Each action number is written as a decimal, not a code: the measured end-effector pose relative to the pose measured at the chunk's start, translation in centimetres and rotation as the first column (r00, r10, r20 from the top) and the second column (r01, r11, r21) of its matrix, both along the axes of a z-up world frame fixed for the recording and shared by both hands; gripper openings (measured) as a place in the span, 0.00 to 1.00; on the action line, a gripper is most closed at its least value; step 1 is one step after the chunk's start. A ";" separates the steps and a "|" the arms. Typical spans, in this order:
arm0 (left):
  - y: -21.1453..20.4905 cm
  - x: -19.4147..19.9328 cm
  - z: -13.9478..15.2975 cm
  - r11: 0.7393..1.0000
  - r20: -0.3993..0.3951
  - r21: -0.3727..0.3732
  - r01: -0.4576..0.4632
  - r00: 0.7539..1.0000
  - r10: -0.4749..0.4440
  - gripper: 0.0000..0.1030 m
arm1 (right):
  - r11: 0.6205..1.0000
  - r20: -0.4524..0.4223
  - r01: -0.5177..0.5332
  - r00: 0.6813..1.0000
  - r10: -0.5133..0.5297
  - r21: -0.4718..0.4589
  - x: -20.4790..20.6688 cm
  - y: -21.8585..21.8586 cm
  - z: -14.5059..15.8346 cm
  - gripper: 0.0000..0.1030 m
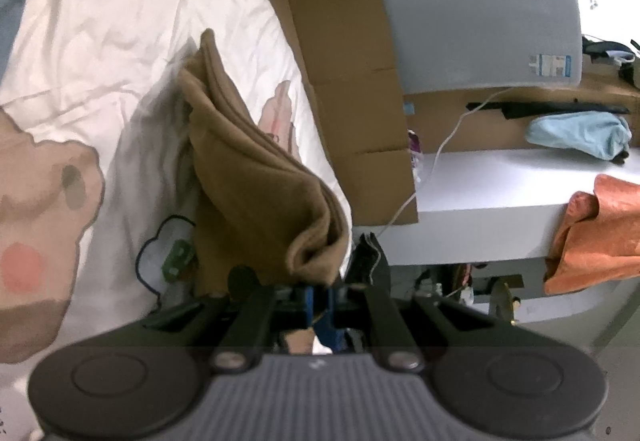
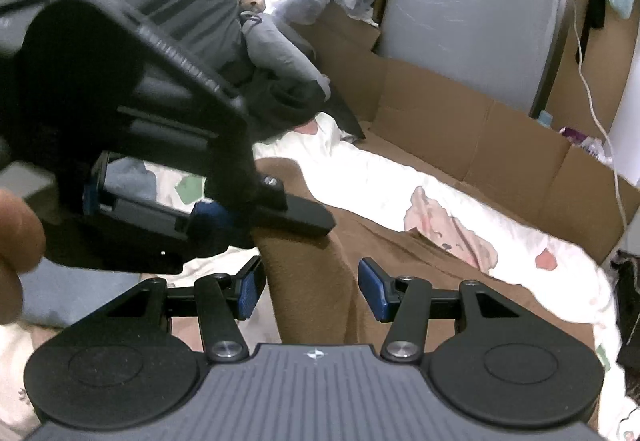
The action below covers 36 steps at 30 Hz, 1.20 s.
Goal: Fold clothes
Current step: 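Close the right tool on the brown fold while the left tool opens and releases it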
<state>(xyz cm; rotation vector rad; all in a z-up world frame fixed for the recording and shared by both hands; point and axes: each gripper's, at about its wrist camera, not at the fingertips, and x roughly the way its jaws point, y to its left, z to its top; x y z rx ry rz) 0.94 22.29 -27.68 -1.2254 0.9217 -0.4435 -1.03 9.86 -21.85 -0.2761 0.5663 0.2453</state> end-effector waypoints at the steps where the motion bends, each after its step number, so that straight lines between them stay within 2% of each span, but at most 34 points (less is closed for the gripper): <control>1: -0.1 0.0 0.0 1.000 0.000 -0.004 0.003 1.000 -0.003 0.06 | 1.000 0.004 0.003 1.000 -0.003 -0.009 0.0 0.1 0.0 0.57; 6: -0.3 -0.1 0.0 1.000 -0.004 -0.017 0.000 1.000 0.000 0.06 | 0.999 0.011 0.025 1.000 -0.025 -0.028 0.4 0.5 0.0 0.56; 12: -0.2 0.2 -0.3 1.000 -0.011 -0.027 -0.003 1.000 0.003 0.06 | 0.993 0.050 -0.034 0.998 0.039 -0.110 0.2 1.7 -0.2 0.53; 14: -0.2 0.2 -0.5 1.000 -0.018 -0.025 -0.005 1.000 0.004 0.08 | 0.993 0.031 -0.055 0.998 0.059 -0.105 0.3 1.8 -0.4 0.43; 16: 0.1 0.2 -0.7 1.000 -0.032 -0.026 -0.013 0.999 0.012 0.13 | 0.995 0.010 -0.052 0.999 0.053 -0.089 0.6 1.6 -0.5 0.23; 18: 0.4 0.2 -1.0 0.999 -0.045 -0.037 -0.021 0.999 0.020 0.14 | 0.997 -0.015 -0.047 0.999 0.046 -0.065 1.0 1.2 -0.5 0.16; 20: 0.7 0.1 -0.9 0.999 -0.044 -0.047 -0.023 0.999 0.021 0.17 | 0.997 -0.021 -0.053 0.998 0.051 -0.058 1.1 1.0 -0.5 0.13; 26: 2.3 -0.2 -0.2 0.998 -0.025 -0.041 -0.057 0.998 0.056 0.36 | 0.996 -0.030 -0.076 0.997 0.074 -0.053 0.8 1.0 -0.4 0.12; 29: 3.2 0.0 0.0 0.997 -0.020 -0.015 -0.078 0.997 0.078 0.38 | 0.997 -0.034 -0.074 0.997 0.072 -0.034 0.7 0.9 -0.2 0.09; 30: 3.5 0.2 0.0 0.997 -0.021 0.000 -0.083 0.996 0.083 0.42 | 0.997 -0.036 -0.071 0.997 0.070 -0.028 0.7 0.9 -0.1 0.08; 31: 3.7 0.3 0.0 0.996 -0.022 0.015 -0.089 0.996 0.089 0.54 | 0.998 -0.038 -0.067 0.997 0.066 -0.020 0.8 0.7 -0.1 0.08; 32: 3.9 0.5 -0.2 0.995 -0.026 0.029 -0.095 0.995 0.096 0.59 | 0.998 -0.040 -0.062 0.997 0.062 -0.011 0.8 0.5 0.0 0.07; 36: 4.0 2.2 -1.5 0.994 -0.042 0.063 -0.091 0.995 0.094 0.63 | 0.999 -0.048 -0.044 0.998 0.046 0.023 1.0 -0.4 0.3 0.06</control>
